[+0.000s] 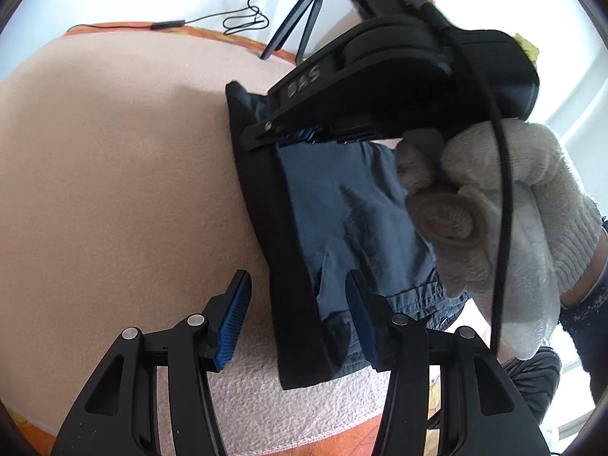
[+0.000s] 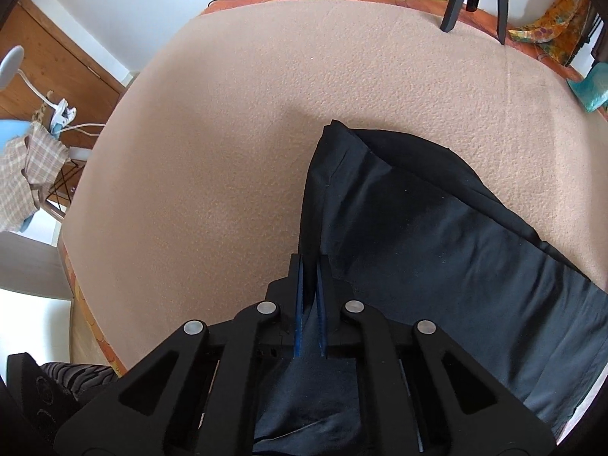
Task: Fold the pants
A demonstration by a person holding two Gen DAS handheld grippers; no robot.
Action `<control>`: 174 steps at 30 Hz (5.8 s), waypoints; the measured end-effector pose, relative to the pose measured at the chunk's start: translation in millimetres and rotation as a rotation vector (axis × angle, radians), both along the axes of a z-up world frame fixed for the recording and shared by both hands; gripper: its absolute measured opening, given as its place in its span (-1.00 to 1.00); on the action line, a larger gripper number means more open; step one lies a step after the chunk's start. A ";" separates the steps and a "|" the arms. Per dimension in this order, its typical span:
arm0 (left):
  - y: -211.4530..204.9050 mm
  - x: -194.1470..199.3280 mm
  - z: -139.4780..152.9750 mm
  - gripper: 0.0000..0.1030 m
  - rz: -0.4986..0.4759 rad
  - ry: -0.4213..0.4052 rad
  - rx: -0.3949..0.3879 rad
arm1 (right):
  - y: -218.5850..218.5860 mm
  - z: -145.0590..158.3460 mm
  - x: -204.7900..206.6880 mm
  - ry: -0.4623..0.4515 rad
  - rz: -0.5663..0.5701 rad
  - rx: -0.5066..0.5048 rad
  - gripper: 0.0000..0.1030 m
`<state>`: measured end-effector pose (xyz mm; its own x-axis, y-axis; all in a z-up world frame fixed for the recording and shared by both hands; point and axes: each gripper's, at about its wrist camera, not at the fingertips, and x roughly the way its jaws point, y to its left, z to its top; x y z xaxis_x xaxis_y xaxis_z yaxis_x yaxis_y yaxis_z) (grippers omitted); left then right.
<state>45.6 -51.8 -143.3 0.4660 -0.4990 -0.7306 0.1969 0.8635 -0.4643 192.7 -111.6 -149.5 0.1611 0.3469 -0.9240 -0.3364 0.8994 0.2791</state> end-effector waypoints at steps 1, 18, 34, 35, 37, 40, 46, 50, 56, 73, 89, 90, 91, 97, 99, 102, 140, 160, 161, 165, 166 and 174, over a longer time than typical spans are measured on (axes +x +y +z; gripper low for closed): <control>-1.5 -0.4 -3.4 -0.05 -0.004 0.018 0.009 | -5.8 3.1 -0.1 -0.004 -0.016 0.023 -0.90; -52.2 -2.3 47.1 -0.64 -0.157 -0.183 -0.037 | -109.0 67.1 -21.9 -0.133 -0.213 0.285 -0.91; -152.1 -3.9 72.6 -0.65 -0.380 -0.264 -0.023 | -255.7 97.1 -63.0 -0.253 -0.430 0.339 -0.92; -157.9 -2.3 71.6 -0.65 -0.391 -0.259 -0.022 | -263.0 93.9 -64.5 -0.250 -0.442 0.340 -0.92; -168.9 -2.9 68.8 -0.65 -0.409 -0.251 -0.018 | -276.9 86.8 -66.1 -0.239 -0.467 0.343 -0.91; -185.4 -3.7 67.6 -0.65 -0.434 -0.245 -0.013 | -293.7 79.8 -66.8 -0.235 -0.489 0.336 -0.91; -214.7 -2.7 59.8 -0.65 -0.478 -0.229 -0.004 | -319.4 71.9 -70.0 -0.239 -0.518 0.309 -0.92; -227.1 0.1 51.4 -0.65 -0.499 -0.203 0.006 | -335.6 53.9 -69.0 -0.208 -0.542 0.274 -0.92; -237.3 4.0 34.5 -0.58 -0.521 -0.150 -0.003 | -342.8 31.2 -63.5 -0.175 -0.539 0.226 -0.92; -242.8 -45.3 39.7 -0.17 -0.650 -0.154 -0.020 | -343.7 31.7 -72.4 -0.227 -0.484 0.099 -0.82; -130.0 13.7 42.0 0.21 -0.275 -0.034 -0.041 | -357.0 11.3 -103.7 -0.103 -0.422 0.298 0.36; -129.2 26.5 37.5 0.21 -0.254 -0.013 -0.040 | -356.7 9.6 -102.5 -0.097 -0.420 0.298 0.36; -125.3 31.6 33.7 0.21 -0.234 0.006 -0.043 | -357.3 7.4 -101.5 -0.090 -0.421 0.303 0.37; -110.9 50.8 13.0 0.21 -0.165 0.109 -0.130 | -365.2 -5.3 -97.1 -0.036 -0.418 0.368 0.37; -112.4 65.3 5.1 0.21 -0.148 0.135 -0.156 | -367.8 -10.5 -96.7 -0.019 -0.416 0.387 0.37; -113.0 69.8 -4.2 0.21 -0.129 0.178 -0.187 | -372.0 -13.0 -96.8 -0.017 -0.409 0.435 0.44; -139.1 66.2 0.3 -0.62 -0.161 0.018 -0.148 | -269.3 34.8 -114.1 -0.318 -0.214 0.084 -0.59; -165.3 38.3 67.3 -0.70 -0.264 -0.303 -0.044 | -254.9 107.5 -149.5 -0.574 -0.192 -0.042 -0.63; -167.5 38.5 71.0 -0.70 -0.264 -0.313 -0.050 | -256.5 111.0 -150.8 -0.587 -0.195 -0.049 -0.63; -180.7 44.7 80.8 -0.70 -0.270 -0.327 -0.069 | -264.2 124.0 -152.5 -0.627 -0.210 -0.073 -0.63; -184.7 46.2 82.9 -0.70 -0.273 -0.330 -0.069 | -267.1 127.0 -152.8 -0.631 -0.216 -0.073 -0.63; -221.6 61.1 102.0 -0.70 -0.302 -0.349 -0.081 | -300.8 147.1 -145.8 -0.661 -0.251 -0.090 -0.63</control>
<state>106.7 -273.4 -41.4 0.5024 -0.6991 -0.5089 0.5903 0.7073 -0.3889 46.9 -412.4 -2.3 0.7624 0.1532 -0.6287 -0.1895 0.9818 0.0094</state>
